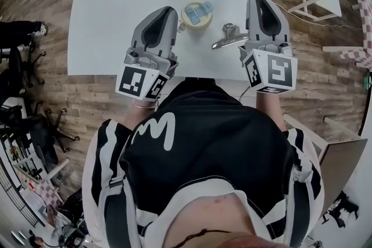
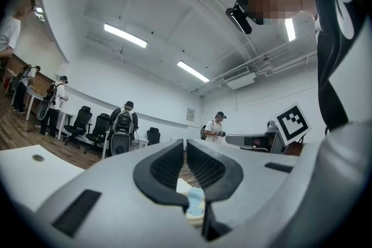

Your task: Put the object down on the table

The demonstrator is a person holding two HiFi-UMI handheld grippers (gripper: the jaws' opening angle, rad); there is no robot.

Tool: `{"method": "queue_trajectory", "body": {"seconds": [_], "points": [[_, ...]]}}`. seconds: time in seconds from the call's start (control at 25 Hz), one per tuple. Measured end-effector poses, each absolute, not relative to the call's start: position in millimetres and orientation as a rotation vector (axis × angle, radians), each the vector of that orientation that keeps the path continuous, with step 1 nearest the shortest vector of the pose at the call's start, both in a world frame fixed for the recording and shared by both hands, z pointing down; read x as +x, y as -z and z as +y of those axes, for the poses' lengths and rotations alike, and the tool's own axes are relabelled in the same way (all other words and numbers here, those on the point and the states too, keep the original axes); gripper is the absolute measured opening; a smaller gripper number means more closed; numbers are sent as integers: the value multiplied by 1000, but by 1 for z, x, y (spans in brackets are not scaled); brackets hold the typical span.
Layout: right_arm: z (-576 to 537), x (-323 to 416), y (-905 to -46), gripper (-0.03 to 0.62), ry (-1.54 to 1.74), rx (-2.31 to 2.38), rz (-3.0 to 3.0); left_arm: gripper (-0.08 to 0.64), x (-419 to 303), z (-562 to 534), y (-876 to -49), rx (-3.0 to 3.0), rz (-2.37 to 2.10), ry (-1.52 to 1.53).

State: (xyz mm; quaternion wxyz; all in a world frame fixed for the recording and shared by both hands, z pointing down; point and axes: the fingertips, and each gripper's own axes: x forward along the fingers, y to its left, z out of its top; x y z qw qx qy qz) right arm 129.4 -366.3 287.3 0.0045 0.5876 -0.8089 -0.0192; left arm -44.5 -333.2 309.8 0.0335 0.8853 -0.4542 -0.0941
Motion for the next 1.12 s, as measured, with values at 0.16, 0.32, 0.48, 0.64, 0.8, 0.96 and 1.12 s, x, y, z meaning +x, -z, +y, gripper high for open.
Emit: {"method": "queue_trajectory", "body": {"seconds": [0.16,0.32,0.48,0.64,0.8,0.96,1.12], "points": [[-367,133,-285,35,45,1833,-2573,21,-39,-334,-312,2723,-1413,287],[-364,136,-287,31,84,1802,-2582,21,-35,-331,-317,2711,-1439,296],[-361,131,-291,28,78,1778,-2606,21,-36,-326,-319,2706,-1455,304],[-354,125,-296,29,76,1746,-2626,21,-40,-317,-319,2702,-1473,311],[-343,118,-294,28,86,1734,-2646,21,-40,-307,-317,2718,-1462,319],[-327,106,-292,29,90,1735,-2662,21,-44,-293,-319,2739,-1431,315],[-303,92,-290,28,81,1737,-2653,21,-55,-271,-314,2740,-1414,317]]}}
